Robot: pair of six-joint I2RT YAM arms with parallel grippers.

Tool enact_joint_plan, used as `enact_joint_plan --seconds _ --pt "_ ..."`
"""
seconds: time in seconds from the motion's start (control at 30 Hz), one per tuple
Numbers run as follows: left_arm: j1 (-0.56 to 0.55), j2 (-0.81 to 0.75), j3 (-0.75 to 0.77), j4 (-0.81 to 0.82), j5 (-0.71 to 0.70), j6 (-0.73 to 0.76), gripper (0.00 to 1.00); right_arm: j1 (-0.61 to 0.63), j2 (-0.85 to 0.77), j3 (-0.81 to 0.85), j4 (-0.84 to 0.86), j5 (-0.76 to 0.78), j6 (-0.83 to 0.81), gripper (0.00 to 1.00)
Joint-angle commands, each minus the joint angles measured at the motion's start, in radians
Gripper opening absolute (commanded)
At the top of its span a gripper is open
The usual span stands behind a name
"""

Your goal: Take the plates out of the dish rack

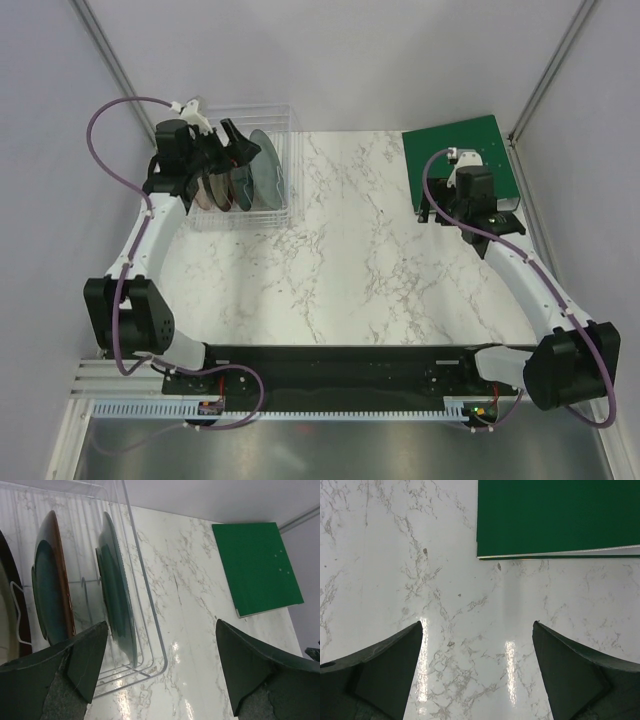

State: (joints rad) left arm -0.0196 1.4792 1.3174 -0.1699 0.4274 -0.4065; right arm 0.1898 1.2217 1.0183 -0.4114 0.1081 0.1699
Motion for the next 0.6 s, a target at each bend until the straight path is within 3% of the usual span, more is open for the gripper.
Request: enact_joint_plan --seconds 0.0,0.23,0.4,0.53,0.57 --pt "-0.042 0.073 0.091 0.001 -0.136 0.055 0.93 0.002 0.032 0.031 0.028 -0.01 0.006 0.98" --pt "-0.121 0.205 0.173 -0.023 -0.324 0.109 0.84 0.003 0.087 0.04 0.042 -0.013 0.016 0.98" --pt "-0.18 0.289 0.239 -0.046 -0.536 0.132 0.8 0.002 0.127 0.052 0.051 -0.013 0.011 0.98" --pt "-0.213 0.346 0.284 -0.066 -0.642 0.159 0.67 0.003 0.154 0.065 0.059 -0.016 0.01 0.98" --pt "-0.218 0.364 0.304 -0.074 -0.674 0.163 0.59 0.002 0.165 0.068 0.06 -0.018 0.01 0.98"
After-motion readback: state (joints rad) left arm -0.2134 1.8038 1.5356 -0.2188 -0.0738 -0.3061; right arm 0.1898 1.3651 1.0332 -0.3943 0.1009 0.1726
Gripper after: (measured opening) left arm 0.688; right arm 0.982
